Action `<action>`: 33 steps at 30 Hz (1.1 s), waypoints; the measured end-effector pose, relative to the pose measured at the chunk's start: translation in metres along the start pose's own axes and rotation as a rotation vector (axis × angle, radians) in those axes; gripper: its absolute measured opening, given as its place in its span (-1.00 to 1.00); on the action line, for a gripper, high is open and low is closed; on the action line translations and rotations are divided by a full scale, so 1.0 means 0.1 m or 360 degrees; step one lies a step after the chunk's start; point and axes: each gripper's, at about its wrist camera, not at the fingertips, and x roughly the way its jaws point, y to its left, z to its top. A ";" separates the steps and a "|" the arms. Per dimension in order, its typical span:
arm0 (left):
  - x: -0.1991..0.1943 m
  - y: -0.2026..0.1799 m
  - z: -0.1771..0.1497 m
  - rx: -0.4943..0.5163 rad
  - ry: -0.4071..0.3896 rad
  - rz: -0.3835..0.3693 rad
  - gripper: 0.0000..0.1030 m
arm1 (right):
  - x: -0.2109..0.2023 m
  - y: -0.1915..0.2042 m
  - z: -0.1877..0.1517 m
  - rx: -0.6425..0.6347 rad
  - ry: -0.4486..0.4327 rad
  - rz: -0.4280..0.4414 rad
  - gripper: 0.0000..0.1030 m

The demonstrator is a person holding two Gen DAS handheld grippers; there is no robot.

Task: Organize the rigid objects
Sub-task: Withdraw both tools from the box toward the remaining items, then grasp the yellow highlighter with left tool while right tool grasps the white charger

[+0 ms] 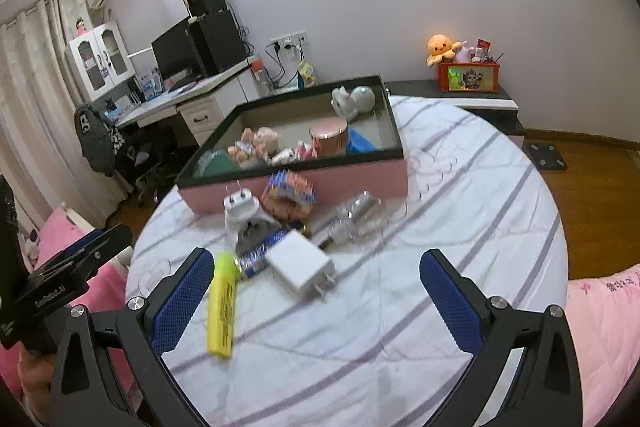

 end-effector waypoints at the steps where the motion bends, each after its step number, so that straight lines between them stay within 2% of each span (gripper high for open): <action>1: 0.00 -0.01 -0.03 0.0004 0.0010 0.0003 0.99 | 0.01 0.00 -0.02 0.0001 0.0008 -0.0001 1.00; 12: -0.05 -0.13 -0.08 0.0071 0.0012 0.0010 0.99 | 0.02 0.00 -0.05 -0.0008 0.0007 -0.0005 1.00; 17: -0.03 -0.21 -0.11 0.0088 0.0034 -0.0005 0.99 | 0.05 -0.04 -0.06 -0.0031 0.0010 -0.0071 1.00; 27: 0.30 -0.57 -0.34 0.0157 0.0212 -0.0086 0.98 | 0.12 -0.27 -0.12 0.0036 0.0051 -0.0100 1.00; 29: 0.40 -0.60 -0.39 0.0159 0.0253 -0.0096 0.86 | 0.15 -0.29 -0.13 0.0039 0.0065 -0.0096 1.00; 30: 0.45 -0.61 -0.41 0.0155 0.0276 -0.0107 0.60 | 0.16 -0.29 -0.13 0.0036 0.0071 -0.0092 1.00; 31: 0.52 -0.61 -0.44 0.0158 0.0310 -0.0109 0.24 | 0.18 -0.28 -0.13 0.0031 0.0078 -0.0088 1.00; 33: 0.63 -0.59 -0.49 0.0156 0.0365 -0.0121 -0.04 | 0.21 -0.28 -0.14 0.0024 0.0087 -0.0079 1.00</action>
